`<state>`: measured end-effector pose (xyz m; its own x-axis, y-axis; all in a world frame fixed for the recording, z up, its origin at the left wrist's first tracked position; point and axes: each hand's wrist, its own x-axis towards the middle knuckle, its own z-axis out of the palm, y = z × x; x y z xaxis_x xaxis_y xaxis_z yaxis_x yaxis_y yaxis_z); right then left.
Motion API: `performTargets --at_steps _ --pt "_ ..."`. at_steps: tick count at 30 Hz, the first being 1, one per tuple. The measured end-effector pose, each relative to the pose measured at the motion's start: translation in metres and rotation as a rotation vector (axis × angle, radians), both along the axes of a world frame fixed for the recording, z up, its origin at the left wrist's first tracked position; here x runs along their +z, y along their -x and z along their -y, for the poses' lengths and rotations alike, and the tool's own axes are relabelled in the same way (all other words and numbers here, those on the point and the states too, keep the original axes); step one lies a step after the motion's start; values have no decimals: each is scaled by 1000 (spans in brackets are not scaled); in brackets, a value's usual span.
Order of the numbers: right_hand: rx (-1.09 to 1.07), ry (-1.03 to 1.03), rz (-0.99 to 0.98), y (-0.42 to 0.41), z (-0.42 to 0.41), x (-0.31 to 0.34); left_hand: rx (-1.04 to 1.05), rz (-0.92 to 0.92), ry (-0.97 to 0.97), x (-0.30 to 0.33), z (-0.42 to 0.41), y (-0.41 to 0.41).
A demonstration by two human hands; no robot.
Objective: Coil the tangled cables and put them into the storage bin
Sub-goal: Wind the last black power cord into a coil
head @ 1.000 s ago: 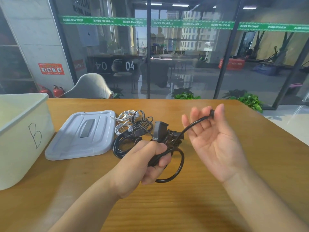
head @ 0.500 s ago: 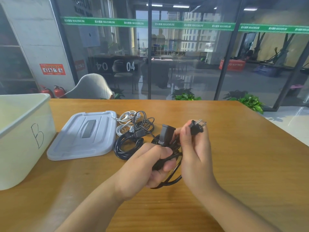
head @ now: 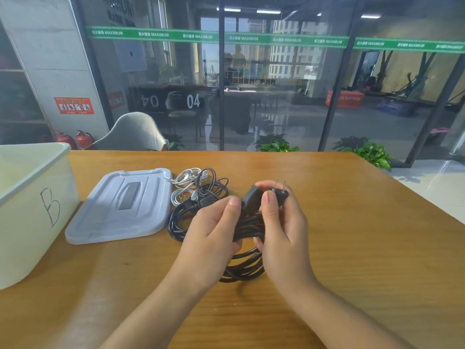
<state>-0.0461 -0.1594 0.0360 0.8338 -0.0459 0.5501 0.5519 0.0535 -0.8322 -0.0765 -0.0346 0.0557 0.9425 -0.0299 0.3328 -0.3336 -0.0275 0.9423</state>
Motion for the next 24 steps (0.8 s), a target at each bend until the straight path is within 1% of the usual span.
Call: performTargets --at_steps 6,11,14,17,19,21,23,24 --pt "-32 -5 -51 -2 2 4 127 183 -48 -13 11 -1" --pt "-33 -61 -146 -9 5 4 161 311 -204 -21 12 -2" --pt "54 -106 -224 -10 7 5 170 303 -249 -22 10 -5" --pt "103 -96 -282 -14 13 6 147 260 -151 -20 6 -6" --pt "66 -102 -317 -21 20 5 140 181 -39 -19 2 -8" --pt "88 -109 -382 -30 30 4 143 89 58 -19 -4 -12" --pt "197 -46 -479 -39 40 1 131 15 168 -18 -10 -14" --pt "244 60 -514 -42 45 0 116 -13 220 -16 -12 -15"
